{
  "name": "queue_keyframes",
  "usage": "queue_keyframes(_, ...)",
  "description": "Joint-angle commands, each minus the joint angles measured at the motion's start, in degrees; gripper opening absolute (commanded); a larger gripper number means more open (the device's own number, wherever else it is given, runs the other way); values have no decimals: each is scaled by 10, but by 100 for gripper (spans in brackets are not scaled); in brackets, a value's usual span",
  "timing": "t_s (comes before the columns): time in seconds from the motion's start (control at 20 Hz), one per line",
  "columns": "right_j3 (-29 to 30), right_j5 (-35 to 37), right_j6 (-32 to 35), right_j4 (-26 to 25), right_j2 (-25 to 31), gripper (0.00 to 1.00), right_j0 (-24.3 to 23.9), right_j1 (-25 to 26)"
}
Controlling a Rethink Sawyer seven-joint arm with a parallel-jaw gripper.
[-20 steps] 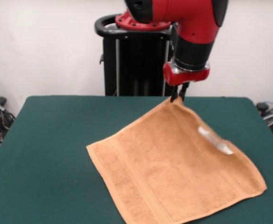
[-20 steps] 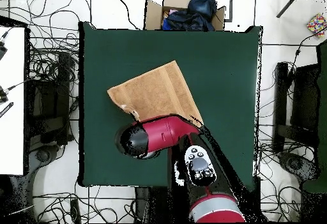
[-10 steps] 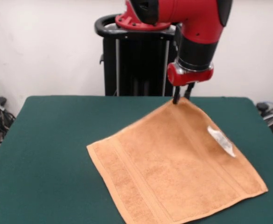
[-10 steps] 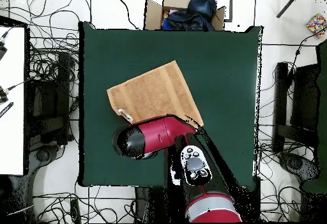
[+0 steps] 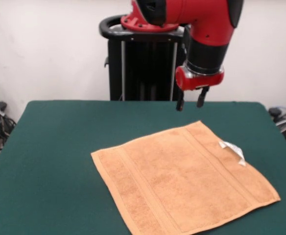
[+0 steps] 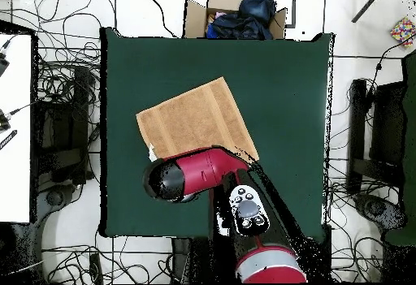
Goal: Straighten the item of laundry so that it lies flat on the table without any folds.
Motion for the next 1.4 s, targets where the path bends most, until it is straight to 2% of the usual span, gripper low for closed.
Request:
queue_keyframes(0.05, 4, -16, 36, -3, 20, 100, 6, 35)
queue_keyframes(0.4, 7, -2, 8, 2, 29, 100, -23, 24)
queue_keyframes(0.6, 15, -96, 26, -7, 35, 100, -56, 26)
queue_keyframes(0.8, 22, -137, 46, -4, 35, 100, -71, 21)
queue_keyframes(1.2, 14, -110, 26, 7, 42, 100, -74, 11)
queue_keyframes(1.4, 28, -115, 19, 6, 51, 100, -81, -4)
